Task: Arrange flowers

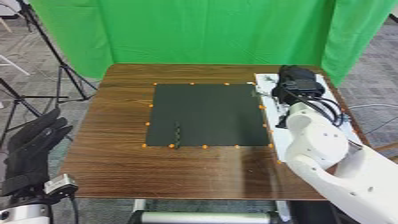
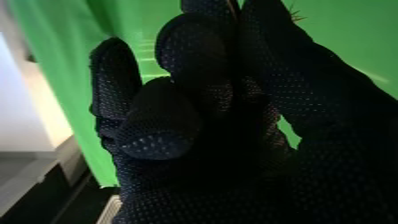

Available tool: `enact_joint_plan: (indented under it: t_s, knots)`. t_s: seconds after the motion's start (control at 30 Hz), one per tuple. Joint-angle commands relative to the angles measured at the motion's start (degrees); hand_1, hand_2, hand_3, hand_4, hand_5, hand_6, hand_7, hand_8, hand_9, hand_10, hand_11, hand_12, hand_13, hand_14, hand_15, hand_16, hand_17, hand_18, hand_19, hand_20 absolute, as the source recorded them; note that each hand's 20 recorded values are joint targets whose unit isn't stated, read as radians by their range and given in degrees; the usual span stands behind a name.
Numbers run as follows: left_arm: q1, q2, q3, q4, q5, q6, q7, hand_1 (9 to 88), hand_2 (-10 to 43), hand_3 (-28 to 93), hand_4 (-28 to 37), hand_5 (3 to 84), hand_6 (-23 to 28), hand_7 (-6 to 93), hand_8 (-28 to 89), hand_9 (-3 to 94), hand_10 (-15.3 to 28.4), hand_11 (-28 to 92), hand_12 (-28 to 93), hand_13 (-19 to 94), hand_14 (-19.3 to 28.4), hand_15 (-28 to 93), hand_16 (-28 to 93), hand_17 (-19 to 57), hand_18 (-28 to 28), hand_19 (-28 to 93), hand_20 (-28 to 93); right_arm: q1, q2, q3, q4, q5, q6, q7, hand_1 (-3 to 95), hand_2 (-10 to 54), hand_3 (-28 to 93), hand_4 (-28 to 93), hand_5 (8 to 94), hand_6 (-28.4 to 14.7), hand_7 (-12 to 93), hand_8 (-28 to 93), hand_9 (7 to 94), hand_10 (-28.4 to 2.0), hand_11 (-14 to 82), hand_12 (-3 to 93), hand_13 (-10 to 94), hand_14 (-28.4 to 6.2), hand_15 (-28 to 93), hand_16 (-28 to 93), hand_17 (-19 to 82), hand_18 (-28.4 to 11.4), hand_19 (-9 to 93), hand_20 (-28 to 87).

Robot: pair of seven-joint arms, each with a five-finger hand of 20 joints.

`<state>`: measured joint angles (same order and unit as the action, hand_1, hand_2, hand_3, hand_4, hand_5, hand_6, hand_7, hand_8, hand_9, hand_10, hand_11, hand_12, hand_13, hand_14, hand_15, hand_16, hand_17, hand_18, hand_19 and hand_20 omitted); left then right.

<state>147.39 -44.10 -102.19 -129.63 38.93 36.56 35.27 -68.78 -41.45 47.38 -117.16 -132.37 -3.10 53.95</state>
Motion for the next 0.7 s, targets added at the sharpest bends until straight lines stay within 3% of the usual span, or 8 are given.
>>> enact_joint_plan:
  t_s: [0.03, 0.4, 0.57, 0.7]
  knots:
    - [0.5, -0.12, -0.07, -0.55, 0.57, -0.08, -0.97, 25.2, 5.5, 82, -22.5, 38.2, 9.6, 16.3, -11, 32.1, 19.0, 37, 6, 21, 25.5, 62, -17, -10.8, 20.6, 56, 4, 4.3, -7.1, -3.9, 1.7, -2.0, -2.2, -2.6, 53.0, -6.0, 75, -26, 85.6, -4.6, 22, 27, 82.7, -15.0, 51.6, 29.4, 82, -7.7, 77, 28, 42, -24.4, 93, 2]
    - [-0.7, -0.94, -0.74, -0.53, 2.09, -1.25, -3.64, 25.3, 5.5, 82, -22.8, 38.1, 9.7, 16.2, -11, 32.0, 19.0, 37, 6, 21, 25.4, 62, -17, -10.8, 20.6, 56, 4, 6.2, -14.8, -8.4, 6.1, -3.7, -4.6, -5.0, 52.9, -6.1, 75, -26, 85.8, -4.4, 22, 27, 82.9, -15.1, 51.7, 29.4, 83, -7.6, 77, 28, 41, -24.5, 93, 2]
    - [-2.4, -0.62, 0.12, -0.13, 2.38, -1.71, -4.18, 25.2, 5.4, 82, -22.9, 38.2, 9.7, 16.1, -11, 32.0, 19.0, 37, 6, 21, 25.5, 62, -17, -10.8, 20.6, 56, 4, 7.2, -18.4, -10.3, 8.8, -4.7, -5.3, -5.9, 52.8, -6.2, 75, -26, 85.8, -4.3, 22, 27, 82.9, -15.0, 51.9, 29.4, 83, -7.5, 77, 28, 41, -24.5, 93, 3]
    - [-3.1, -1.48, 0.13, -0.11, 3.49, -2.36, -5.24, 25.2, 5.4, 82, -23.0, 38.2, 9.7, 16.2, -11, 32.1, 19.0, 37, 6, 21, 25.4, 62, -17, -10.8, 20.7, 56, 4, 6.9, -21.1, -10.7, 10.4, -5.9, -6.4, -6.8, 52.6, -6.3, 76, -26, 85.8, -4.1, 22, 27, 82.9, -15.0, 52.0, 29.4, 83, -7.5, 77, 28, 41, -24.5, 93, 3]
